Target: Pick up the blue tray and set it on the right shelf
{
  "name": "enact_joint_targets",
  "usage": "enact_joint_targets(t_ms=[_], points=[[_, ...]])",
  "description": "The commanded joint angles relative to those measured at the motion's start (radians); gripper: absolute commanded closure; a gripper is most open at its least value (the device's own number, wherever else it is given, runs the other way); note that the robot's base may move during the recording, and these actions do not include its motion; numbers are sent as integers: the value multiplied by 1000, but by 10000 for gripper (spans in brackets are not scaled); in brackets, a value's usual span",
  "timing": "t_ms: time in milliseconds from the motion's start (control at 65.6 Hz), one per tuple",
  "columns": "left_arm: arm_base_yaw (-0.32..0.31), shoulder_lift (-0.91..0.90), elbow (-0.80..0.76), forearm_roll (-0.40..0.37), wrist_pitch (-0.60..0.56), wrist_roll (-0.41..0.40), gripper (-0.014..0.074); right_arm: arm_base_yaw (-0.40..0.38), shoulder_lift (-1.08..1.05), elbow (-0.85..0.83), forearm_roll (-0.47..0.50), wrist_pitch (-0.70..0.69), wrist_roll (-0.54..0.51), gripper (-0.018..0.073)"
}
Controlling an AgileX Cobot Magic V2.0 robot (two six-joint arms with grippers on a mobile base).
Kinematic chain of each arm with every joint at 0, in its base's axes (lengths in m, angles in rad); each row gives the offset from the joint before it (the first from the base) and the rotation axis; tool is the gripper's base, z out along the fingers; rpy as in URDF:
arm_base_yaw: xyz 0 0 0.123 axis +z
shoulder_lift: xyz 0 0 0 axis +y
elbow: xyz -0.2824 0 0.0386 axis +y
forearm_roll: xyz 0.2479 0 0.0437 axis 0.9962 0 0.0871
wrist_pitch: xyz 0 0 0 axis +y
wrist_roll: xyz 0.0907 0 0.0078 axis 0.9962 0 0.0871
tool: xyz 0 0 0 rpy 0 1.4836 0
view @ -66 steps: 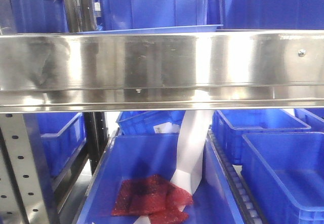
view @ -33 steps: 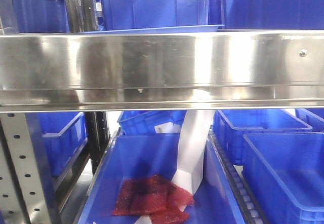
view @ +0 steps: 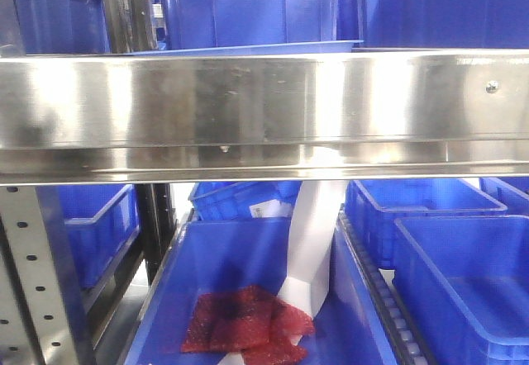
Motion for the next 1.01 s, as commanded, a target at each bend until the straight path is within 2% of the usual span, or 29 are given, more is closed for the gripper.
enact_joint_targets(t_ms=[0, 732, 808, 915, 991], points=[[-18, -15, 29, -8, -99, 5, 645, 3, 4, -29, -17, -90, -5, 503], [-18, -15, 29, -8, -97, 5, 645, -9, 4, -15, -18, -107, -14, 503], [-18, -15, 29, -8, -97, 5, 645, -57, 4, 1, 50, -126, -97, 503], [-18, -15, 29, -8, -97, 5, 645, -182, -6, 47, 265, -163, -257, 503], [-18, -15, 29, -8, -97, 5, 645, -262, -37, 90, 345, -193, -326, 503]])
